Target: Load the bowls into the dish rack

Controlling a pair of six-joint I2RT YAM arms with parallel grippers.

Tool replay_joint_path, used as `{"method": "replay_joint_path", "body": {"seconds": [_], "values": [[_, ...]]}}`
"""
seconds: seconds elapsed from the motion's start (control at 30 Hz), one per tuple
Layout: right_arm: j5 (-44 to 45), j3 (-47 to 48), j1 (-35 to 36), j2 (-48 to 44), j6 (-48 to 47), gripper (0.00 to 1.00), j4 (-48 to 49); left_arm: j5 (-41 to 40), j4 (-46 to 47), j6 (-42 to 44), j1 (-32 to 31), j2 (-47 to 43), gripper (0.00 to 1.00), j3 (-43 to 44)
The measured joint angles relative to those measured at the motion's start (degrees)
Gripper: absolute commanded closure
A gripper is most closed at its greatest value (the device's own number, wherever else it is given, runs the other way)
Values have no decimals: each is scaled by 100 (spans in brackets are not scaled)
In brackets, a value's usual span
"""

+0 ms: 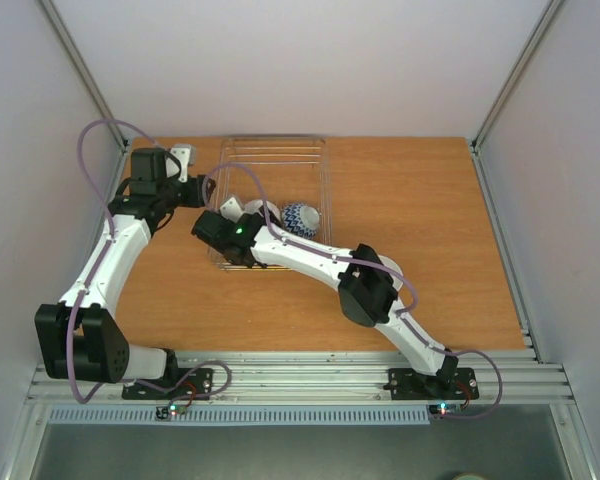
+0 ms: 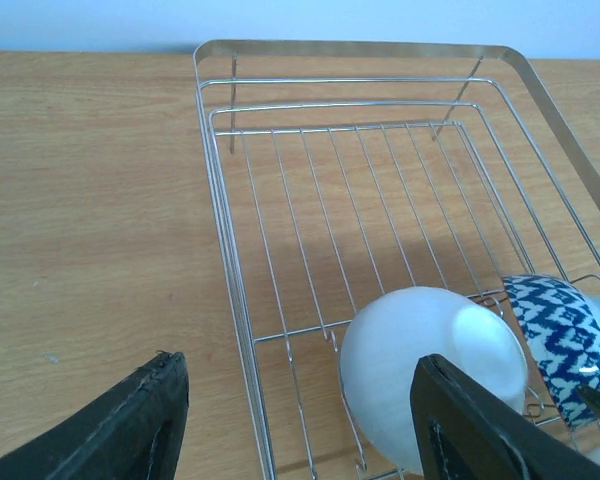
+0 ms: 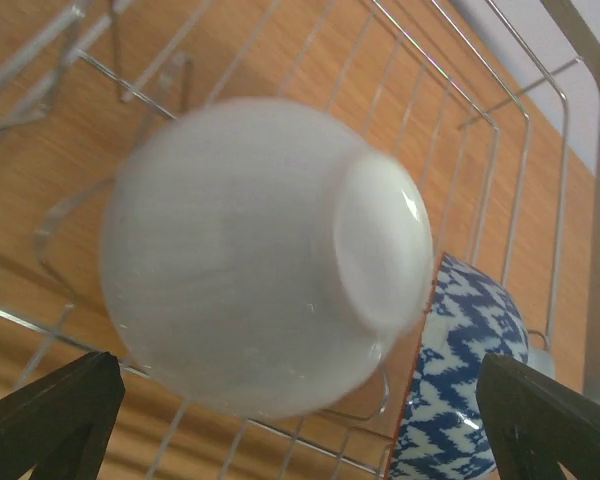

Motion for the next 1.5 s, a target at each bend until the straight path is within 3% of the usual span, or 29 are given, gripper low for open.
{"method": "replay_joint_path", "body": {"seconds": [0.37, 0.57, 0.8, 1.0, 1.23, 1.5], "values": [[-452, -273, 157, -343, -205, 2, 577, 2, 9, 2, -24, 0, 39, 0], [-590, -1661, 175, -1403, -190, 1, 960, 17, 7, 2, -42, 0, 39, 0], [-675, -2973, 15, -3569, 243, 13, 1145, 188, 4, 4, -44, 22, 39, 0], [-1137, -4450, -935, -4959, 1285, 37, 802, 474, -39, 0, -44, 238, 40, 0], [-1738, -6094, -1908, -6186, 2441, 44, 22, 688, -149, 0, -61, 378, 40, 0], [-2116, -6854, -2343, -7265, 3248, 50, -723, 763, -164, 0, -79, 382, 40, 0]]}}
